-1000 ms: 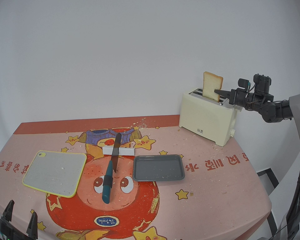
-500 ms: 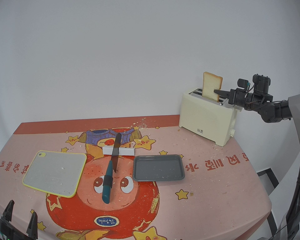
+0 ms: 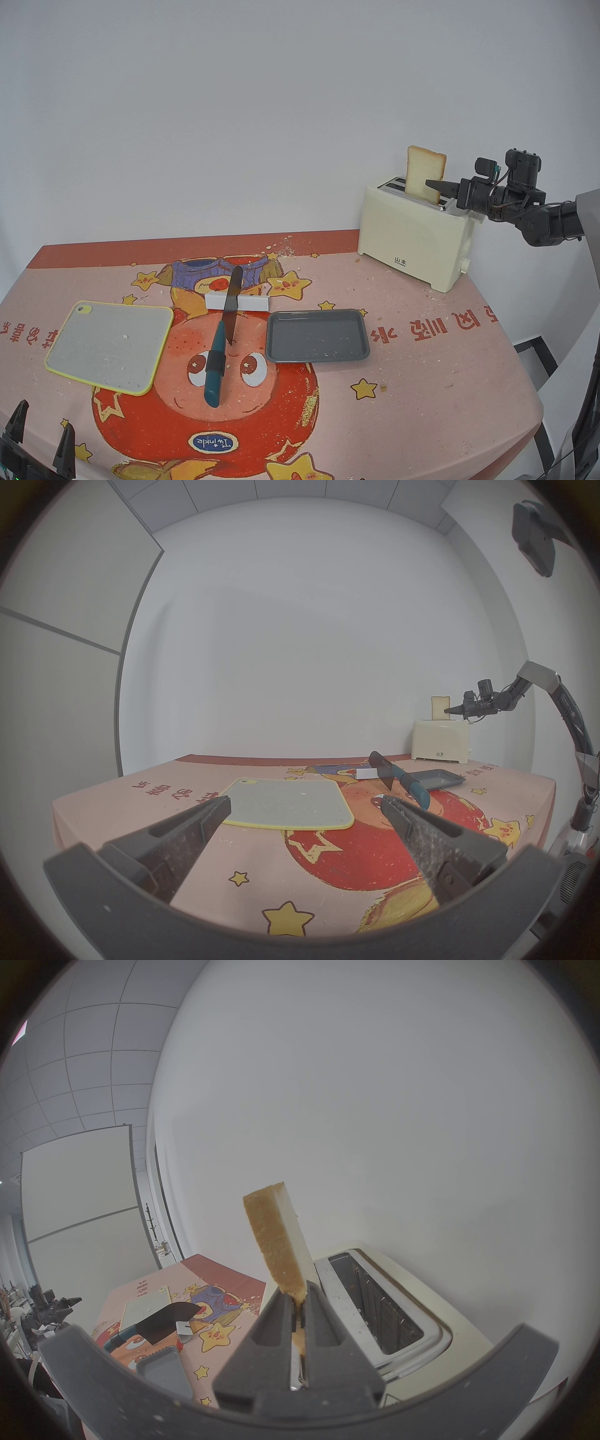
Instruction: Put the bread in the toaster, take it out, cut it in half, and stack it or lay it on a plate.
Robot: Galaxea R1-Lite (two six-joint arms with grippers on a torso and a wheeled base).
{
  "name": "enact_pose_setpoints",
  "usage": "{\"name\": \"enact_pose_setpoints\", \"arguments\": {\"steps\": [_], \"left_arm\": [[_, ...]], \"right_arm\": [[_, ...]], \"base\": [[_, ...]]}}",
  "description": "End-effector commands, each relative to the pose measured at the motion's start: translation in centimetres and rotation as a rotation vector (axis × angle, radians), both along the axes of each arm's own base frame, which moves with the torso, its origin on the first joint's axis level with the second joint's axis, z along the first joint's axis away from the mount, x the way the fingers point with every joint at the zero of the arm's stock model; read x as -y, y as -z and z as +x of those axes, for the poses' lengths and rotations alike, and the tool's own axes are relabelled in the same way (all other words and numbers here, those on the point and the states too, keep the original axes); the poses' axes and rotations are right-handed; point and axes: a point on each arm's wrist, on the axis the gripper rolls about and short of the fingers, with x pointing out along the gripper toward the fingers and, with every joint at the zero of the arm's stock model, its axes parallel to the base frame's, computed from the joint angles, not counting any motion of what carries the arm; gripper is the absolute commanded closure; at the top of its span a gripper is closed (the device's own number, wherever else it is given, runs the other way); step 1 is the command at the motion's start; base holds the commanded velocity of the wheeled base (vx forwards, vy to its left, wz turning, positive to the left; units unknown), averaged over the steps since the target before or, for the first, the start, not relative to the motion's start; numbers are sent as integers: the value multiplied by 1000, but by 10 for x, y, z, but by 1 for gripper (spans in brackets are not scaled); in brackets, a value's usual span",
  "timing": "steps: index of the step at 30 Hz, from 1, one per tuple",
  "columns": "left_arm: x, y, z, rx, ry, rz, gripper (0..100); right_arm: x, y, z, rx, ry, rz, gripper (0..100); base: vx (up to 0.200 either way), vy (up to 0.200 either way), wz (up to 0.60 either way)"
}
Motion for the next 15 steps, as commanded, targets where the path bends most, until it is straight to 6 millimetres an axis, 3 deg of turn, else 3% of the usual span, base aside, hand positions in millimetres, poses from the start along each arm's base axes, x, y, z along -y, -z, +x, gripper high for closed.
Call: {"name": "enact_pose_setpoints", "arguments": {"steps": [1,15], "left_arm": [[0,5,0,-1,-1,0,0],[0,5,0,-1,-1,0,0]], "right_arm": [[1,0,0,0,2,0,0],[5,0,-15,-25,4,-7,0]], "base": [[0,0,0],[0,0,0]]}}
